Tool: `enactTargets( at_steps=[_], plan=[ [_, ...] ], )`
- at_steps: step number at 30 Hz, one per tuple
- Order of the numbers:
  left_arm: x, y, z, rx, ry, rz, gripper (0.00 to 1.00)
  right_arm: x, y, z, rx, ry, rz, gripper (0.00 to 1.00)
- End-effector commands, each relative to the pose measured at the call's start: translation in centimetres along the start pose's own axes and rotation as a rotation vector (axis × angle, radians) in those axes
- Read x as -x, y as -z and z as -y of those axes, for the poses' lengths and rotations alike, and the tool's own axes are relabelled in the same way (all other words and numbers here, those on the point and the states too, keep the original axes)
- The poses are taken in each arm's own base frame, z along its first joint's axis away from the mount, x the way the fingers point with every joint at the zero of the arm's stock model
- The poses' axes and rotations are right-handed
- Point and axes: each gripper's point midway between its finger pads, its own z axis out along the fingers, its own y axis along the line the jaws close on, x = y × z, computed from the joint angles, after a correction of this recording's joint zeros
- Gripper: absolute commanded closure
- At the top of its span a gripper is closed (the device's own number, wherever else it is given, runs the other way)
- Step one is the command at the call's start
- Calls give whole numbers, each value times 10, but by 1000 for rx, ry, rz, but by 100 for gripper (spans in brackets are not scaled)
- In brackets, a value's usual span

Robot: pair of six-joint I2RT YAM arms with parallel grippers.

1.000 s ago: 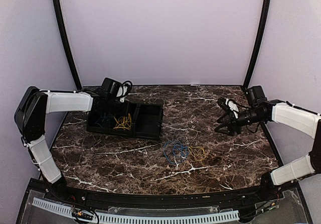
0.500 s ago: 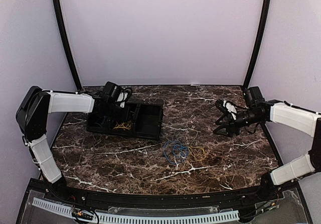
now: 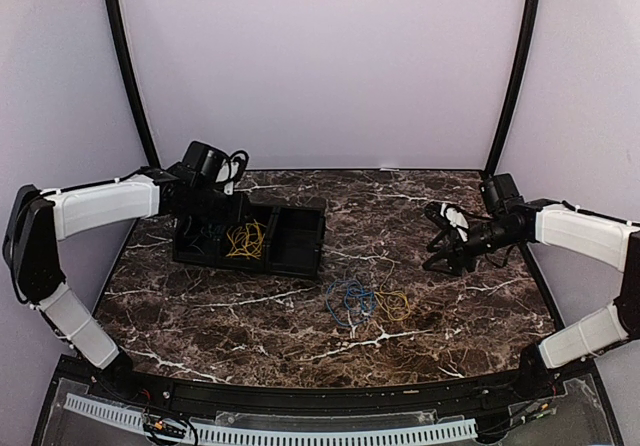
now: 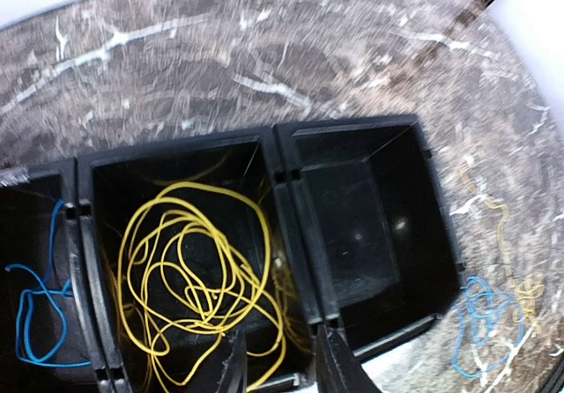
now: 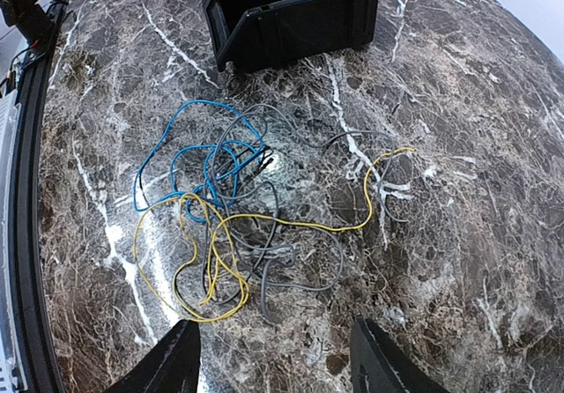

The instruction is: Untangle the cables

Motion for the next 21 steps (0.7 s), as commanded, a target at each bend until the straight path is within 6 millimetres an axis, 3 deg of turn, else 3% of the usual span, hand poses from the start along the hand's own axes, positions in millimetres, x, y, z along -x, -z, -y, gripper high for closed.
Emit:
enactTargets(
  at_steps=[1, 6, 10, 15, 21],
  plan=[
    [20, 41, 17, -87, -8, 108, 71, 0, -1, -2, 2, 11, -8, 40],
    [36, 90, 49, -266, -65, 273, 71, -1, -1, -2, 2, 10, -12, 40],
    [19, 108, 89, -462, -140, 328, 68, -1, -1, -1, -2, 11, -16, 40],
    [-31, 97, 151, -534, -331, 236, 66, -1, -1, -1, -1, 12, -16, 41],
    [-82, 63, 200, -572, -414, 120, 66, -1, -3, -3, 7, 15, -20, 44]
  ],
)
